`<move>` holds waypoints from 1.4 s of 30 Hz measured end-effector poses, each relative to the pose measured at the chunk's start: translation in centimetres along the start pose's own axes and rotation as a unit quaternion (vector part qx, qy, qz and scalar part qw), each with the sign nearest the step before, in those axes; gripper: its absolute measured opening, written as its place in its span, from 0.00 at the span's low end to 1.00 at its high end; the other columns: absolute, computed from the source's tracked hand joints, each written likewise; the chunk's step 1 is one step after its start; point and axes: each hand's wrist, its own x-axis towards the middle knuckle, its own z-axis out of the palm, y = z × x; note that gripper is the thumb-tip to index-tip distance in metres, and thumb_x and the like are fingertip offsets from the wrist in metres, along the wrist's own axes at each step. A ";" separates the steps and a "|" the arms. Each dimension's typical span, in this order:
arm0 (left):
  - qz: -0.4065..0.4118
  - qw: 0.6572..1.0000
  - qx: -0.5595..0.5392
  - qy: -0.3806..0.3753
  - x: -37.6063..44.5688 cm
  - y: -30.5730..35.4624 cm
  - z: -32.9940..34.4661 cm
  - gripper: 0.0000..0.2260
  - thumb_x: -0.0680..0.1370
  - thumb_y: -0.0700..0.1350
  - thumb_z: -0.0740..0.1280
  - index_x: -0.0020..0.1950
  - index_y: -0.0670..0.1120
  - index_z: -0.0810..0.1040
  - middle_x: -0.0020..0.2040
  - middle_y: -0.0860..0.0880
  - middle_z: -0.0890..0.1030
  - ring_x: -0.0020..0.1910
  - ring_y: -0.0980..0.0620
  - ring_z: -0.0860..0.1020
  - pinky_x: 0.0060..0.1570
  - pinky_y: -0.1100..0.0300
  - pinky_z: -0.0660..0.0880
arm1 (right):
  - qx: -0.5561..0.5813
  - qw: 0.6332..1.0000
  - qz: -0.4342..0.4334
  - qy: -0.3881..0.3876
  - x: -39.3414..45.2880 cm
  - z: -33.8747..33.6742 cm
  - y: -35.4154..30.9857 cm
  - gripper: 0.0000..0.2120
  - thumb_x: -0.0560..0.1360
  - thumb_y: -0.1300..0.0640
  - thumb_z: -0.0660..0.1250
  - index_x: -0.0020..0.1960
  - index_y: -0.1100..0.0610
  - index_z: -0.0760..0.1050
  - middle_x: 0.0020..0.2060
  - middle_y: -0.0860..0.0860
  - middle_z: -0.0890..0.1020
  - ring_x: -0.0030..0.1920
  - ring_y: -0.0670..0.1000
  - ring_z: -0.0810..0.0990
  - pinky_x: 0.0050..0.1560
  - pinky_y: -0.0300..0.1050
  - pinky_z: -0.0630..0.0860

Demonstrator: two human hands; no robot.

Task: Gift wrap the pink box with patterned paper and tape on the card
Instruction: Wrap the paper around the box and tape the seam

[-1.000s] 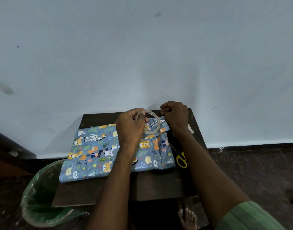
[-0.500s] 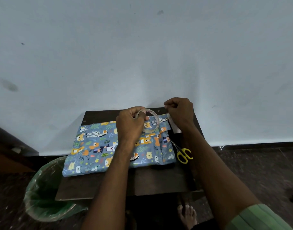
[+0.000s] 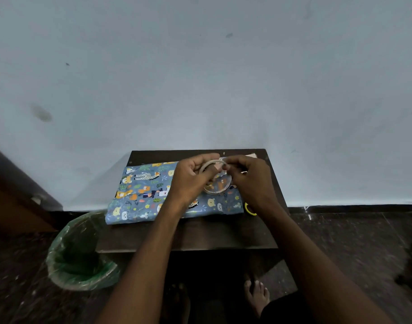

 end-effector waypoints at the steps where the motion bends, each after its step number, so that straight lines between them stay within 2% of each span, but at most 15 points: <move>1: 0.004 1.000 0.003 -0.015 -0.7 0.0 -0.3 0.09 0.82 0.39 0.72 0.61 0.46 0.86 0.48 0.44 0.89 0.41 0.53 0.84 0.42 0.59 0.82 | 0.008 1.000 0.009 0.008 -0.7 -0.1 -0.1 0.08 0.77 0.64 0.74 0.55 0.56 0.87 0.44 0.44 0.88 0.45 0.37 0.84 0.45 0.30 0.77; 4: 0.001 0.999 0.009 -0.038 -2.3 -0.1 -1.1 0.09 0.85 0.41 0.68 0.61 0.45 0.87 0.48 0.44 0.89 0.45 0.49 0.84 0.50 0.54 0.82 | 0.012 1.000 0.008 0.011 -2.3 0.0 -0.6 0.14 0.77 0.66 0.74 0.60 0.55 0.85 0.47 0.44 0.87 0.50 0.38 0.85 0.50 0.33 0.80; 8: -0.046 0.999 -0.015 -0.013 -2.9 0.5 -1.5 0.12 0.87 0.45 0.64 0.61 0.41 0.87 0.46 0.42 0.88 0.38 0.51 0.82 0.42 0.59 0.80 | -0.013 0.999 -0.030 -0.006 -2.6 0.4 -1.3 0.22 0.77 0.69 0.71 0.67 0.52 0.80 0.49 0.45 0.87 0.53 0.41 0.84 0.53 0.32 0.77; 11: -0.091 0.995 -0.046 -0.005 -2.5 0.9 -1.6 0.11 0.85 0.45 0.68 0.58 0.42 0.88 0.47 0.41 0.88 0.38 0.49 0.83 0.38 0.59 0.81 | -0.018 0.999 -0.041 -0.021 -2.3 0.4 -1.4 0.25 0.78 0.70 0.70 0.71 0.52 0.77 0.49 0.44 0.87 0.52 0.39 0.83 0.55 0.32 0.77; 14: -0.111 0.992 -0.065 -0.014 -1.9 0.8 -1.6 0.10 0.82 0.46 0.73 0.57 0.41 0.88 0.48 0.38 0.88 0.39 0.46 0.84 0.40 0.56 0.83 | -0.037 0.997 -0.066 -0.011 -2.0 0.3 -1.1 0.27 0.77 0.71 0.70 0.72 0.53 0.76 0.46 0.39 0.85 0.49 0.32 0.80 0.53 0.27 0.74; 17: -0.138 0.986 -0.090 -0.008 -1.1 0.6 -1.4 0.09 0.80 0.43 0.75 0.56 0.40 0.88 0.46 0.37 0.87 0.38 0.45 0.84 0.43 0.53 0.85 | -0.048 0.995 -0.088 0.004 -1.7 0.1 -0.7 0.27 0.77 0.70 0.71 0.73 0.54 0.76 0.46 0.38 0.83 0.48 0.37 0.81 0.53 0.32 0.77; 19: -0.162 0.980 -0.117 -0.013 -0.7 0.6 -1.3 0.08 0.81 0.42 0.73 0.56 0.39 0.88 0.47 0.37 0.86 0.39 0.46 0.84 0.43 0.53 0.86 | -0.048 0.995 -0.091 0.008 -1.6 -0.1 -0.7 0.27 0.77 0.70 0.71 0.73 0.53 0.76 0.46 0.38 0.83 0.50 0.40 0.81 0.53 0.33 0.77; 22: -0.185 0.968 -0.169 -0.029 -0.3 1.0 -0.8 0.10 0.84 0.41 0.68 0.56 0.38 0.87 0.49 0.41 0.87 0.41 0.48 0.86 0.40 0.55 0.85 | -0.038 0.995 -0.089 0.016 -1.4 -0.3 -0.6 0.26 0.78 0.70 0.70 0.73 0.54 0.76 0.48 0.41 0.85 0.50 0.39 0.80 0.53 0.27 0.74; 25: -0.186 0.967 -0.173 -0.033 -0.3 1.4 -0.5 0.09 0.83 0.44 0.69 0.54 0.39 0.87 0.47 0.41 0.87 0.39 0.48 0.86 0.39 0.55 0.85 | -0.041 0.995 -0.092 0.025 -1.4 -0.2 -0.7 0.26 0.78 0.70 0.70 0.73 0.53 0.76 0.50 0.43 0.86 0.52 0.41 0.81 0.54 0.30 0.75; 28: -0.182 0.972 -0.150 -0.018 -0.4 1.5 -0.4 0.09 0.81 0.45 0.73 0.52 0.39 0.88 0.45 0.41 0.88 0.39 0.48 0.86 0.38 0.56 0.85 | -0.066 0.991 -0.112 0.029 -1.3 0.3 -0.6 0.26 0.77 0.71 0.70 0.72 0.53 0.77 0.51 0.44 0.87 0.51 0.44 0.83 0.55 0.43 0.79; 29: -0.178 0.974 -0.140 -0.012 -0.4 1.4 -0.4 0.09 0.81 0.45 0.74 0.51 0.39 0.88 0.45 0.40 0.88 0.39 0.48 0.86 0.38 0.56 0.85 | -0.072 0.990 -0.121 0.027 -1.2 0.5 -0.5 0.27 0.77 0.71 0.70 0.72 0.53 0.77 0.51 0.45 0.87 0.52 0.45 0.83 0.55 0.44 0.80; 32: -0.179 0.977 -0.117 0.004 -0.4 1.2 -0.5 0.10 0.80 0.47 0.75 0.50 0.40 0.88 0.47 0.40 0.89 0.42 0.47 0.87 0.40 0.54 0.85 | -0.091 0.985 -0.141 0.033 -1.1 0.6 -0.4 0.27 0.76 0.73 0.69 0.71 0.53 0.77 0.52 0.46 0.87 0.53 0.47 0.83 0.55 0.39 0.77; 35: -0.189 0.975 -0.116 0.020 -0.3 1.2 -0.8 0.11 0.79 0.49 0.76 0.48 0.41 0.88 0.46 0.41 0.89 0.42 0.47 0.87 0.43 0.53 0.86 | -0.104 0.982 -0.153 0.046 -1.2 0.6 -0.4 0.28 0.74 0.74 0.69 0.71 0.54 0.78 0.52 0.47 0.87 0.53 0.49 0.83 0.54 0.45 0.80; 39: -0.146 0.984 -0.099 0.010 -0.6 1.4 -0.8 0.09 0.79 0.43 0.76 0.53 0.37 0.88 0.45 0.42 0.88 0.40 0.49 0.87 0.41 0.55 0.85 | -0.109 0.980 -0.163 0.043 -1.2 0.5 -0.4 0.29 0.74 0.75 0.69 0.70 0.54 0.78 0.52 0.49 0.87 0.53 0.52 0.84 0.53 0.50 0.81; 42: -0.097 0.992 -0.076 0.026 -0.8 1.4 -0.5 0.08 0.78 0.40 0.77 0.53 0.36 0.88 0.43 0.43 0.88 0.38 0.51 0.86 0.39 0.57 0.84 | -0.110 0.980 -0.162 0.046 -1.2 0.4 -0.5 0.26 0.75 0.73 0.69 0.69 0.55 0.79 0.51 0.48 0.87 0.52 0.52 0.84 0.52 0.50 0.81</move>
